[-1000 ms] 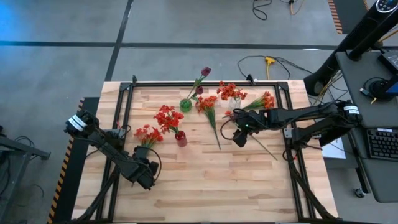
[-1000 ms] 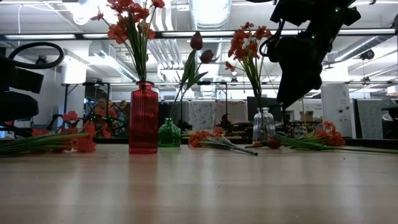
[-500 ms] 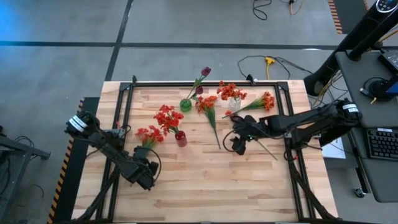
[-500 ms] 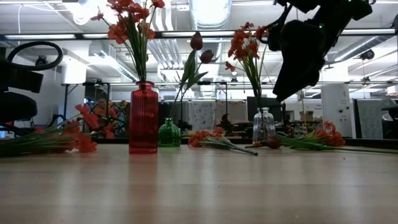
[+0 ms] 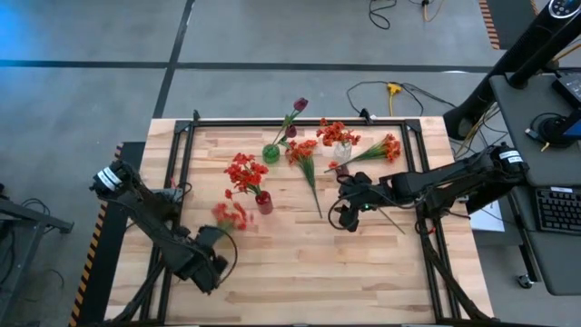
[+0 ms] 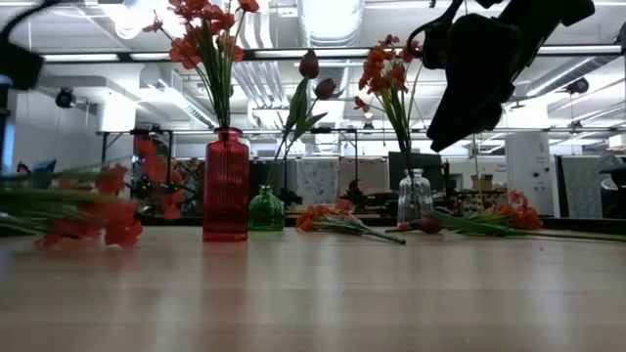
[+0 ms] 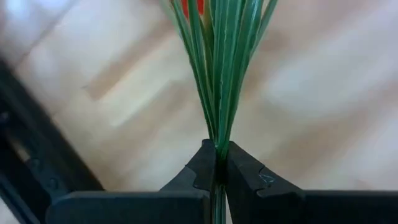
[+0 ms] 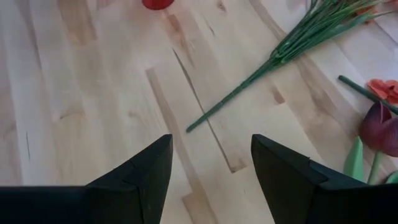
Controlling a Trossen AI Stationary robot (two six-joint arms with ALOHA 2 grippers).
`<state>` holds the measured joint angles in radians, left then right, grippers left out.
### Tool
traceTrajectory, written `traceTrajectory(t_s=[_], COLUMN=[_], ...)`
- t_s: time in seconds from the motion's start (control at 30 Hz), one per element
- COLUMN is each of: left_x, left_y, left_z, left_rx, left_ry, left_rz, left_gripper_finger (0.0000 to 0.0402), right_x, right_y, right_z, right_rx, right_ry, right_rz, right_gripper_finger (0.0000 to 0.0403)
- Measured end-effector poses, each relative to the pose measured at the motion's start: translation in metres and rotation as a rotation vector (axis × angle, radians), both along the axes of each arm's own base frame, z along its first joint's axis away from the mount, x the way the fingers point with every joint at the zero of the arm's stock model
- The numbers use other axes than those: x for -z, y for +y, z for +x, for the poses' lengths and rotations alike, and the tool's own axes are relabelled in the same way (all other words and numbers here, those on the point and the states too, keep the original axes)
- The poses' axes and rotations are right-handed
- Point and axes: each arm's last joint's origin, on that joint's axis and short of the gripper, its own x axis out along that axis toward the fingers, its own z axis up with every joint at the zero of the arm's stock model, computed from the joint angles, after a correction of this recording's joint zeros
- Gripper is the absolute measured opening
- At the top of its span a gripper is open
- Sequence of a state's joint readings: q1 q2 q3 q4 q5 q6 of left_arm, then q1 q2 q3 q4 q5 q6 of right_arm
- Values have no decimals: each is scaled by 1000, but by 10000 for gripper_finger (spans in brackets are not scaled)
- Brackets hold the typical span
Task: Sort flowers into vase by color
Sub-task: Put the red flowers into the red vase
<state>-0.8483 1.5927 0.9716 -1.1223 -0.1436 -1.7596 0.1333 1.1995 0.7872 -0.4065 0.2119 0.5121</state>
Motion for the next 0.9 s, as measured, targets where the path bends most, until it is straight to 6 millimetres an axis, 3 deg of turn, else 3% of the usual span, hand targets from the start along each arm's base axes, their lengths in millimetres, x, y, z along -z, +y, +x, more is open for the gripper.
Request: traceTrajectory(t_s=[0.23, 0.47, 0.67, 0.9], left_x=[-40, -72, -82, -83], left_y=[-35, -57, -69, -77], left_z=[3, -3, 3, 15], left_rx=[286, 472, 632, 774], left_ry=[-135, -481, -697, -823], left_rz=[-57, 153, 321, 524], left_gripper_finger=[1, 1, 1, 1], right_x=[0, -1, -7, -12], right_y=[0, 7, 22, 37], right_z=[0, 1, 5, 6], right_rx=[-1, -42, -146, -233], right_ry=[-2, -16, -101, -167], right_rz=[-1, -12, -37, -58], right_gripper_finger=[209, 209, 209, 209])
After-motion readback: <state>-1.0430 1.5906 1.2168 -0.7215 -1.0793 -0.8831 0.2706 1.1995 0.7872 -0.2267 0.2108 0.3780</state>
